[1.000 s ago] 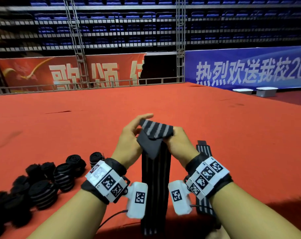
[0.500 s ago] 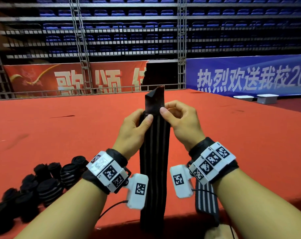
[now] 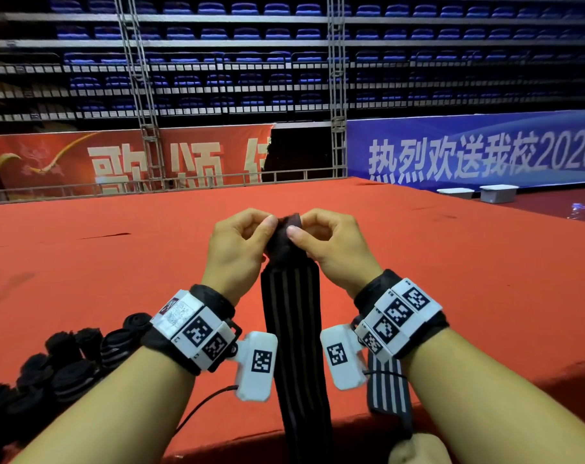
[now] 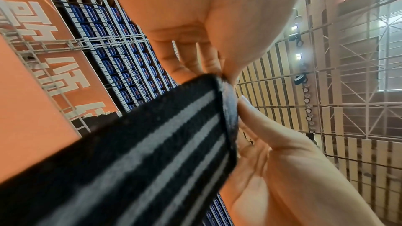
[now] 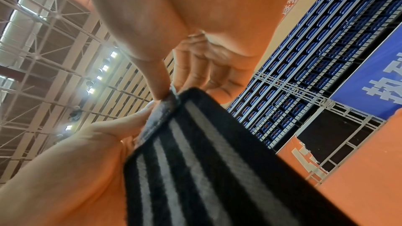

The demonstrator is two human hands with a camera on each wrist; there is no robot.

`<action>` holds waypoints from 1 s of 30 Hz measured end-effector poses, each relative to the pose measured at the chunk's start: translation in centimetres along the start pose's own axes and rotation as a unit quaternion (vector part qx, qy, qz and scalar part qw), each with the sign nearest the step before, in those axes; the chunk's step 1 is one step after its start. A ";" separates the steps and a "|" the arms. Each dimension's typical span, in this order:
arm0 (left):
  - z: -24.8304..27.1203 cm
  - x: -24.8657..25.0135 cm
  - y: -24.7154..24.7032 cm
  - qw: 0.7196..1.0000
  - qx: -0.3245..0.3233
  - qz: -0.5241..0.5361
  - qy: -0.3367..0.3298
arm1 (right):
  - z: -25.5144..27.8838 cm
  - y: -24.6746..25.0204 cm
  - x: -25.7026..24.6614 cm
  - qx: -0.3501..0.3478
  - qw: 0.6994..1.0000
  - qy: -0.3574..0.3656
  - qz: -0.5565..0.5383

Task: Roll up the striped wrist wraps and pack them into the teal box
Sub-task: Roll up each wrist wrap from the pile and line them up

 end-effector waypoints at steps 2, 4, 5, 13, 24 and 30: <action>0.1 0.1 -0.1 1.000 -0.005 0.010 0.002 | -0.1 0.4 -0.1 -0.007 1.000 -0.001 0.004; -0.1 0.0 -0.2 0.999 -0.015 0.034 0.016 | -0.2 0.6 0.1 -0.023 1.000 -0.004 -0.005; -0.2 -0.2 -0.2 0.999 -0.018 0.042 0.027 | -0.1 0.7 0.2 -0.033 0.999 -0.006 -0.015; -0.7 -2.4 -0.6 0.999 0.005 0.000 0.044 | 0.1 0.3 1.0 -0.045 0.998 -0.028 -0.023; -2.1 -6.9 -0.2 0.988 0.003 -0.046 0.145 | 0.0 -1.6 6.1 -0.078 0.986 -0.145 0.002; -3.6 -12.8 -0.8 0.975 0.007 -0.033 0.220 | 0.5 -3.1 12.5 -0.065 0.976 -0.200 0.053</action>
Point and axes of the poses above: each hand's wrist, its own z-axis away from the middle knuckle, its own y-axis out of the back of the hand, x = y × z, the point moved 1 cm from there along -z, towards the middle knuckle, and after that the axes turned 13 degrees about y, right-handed, at the moved point
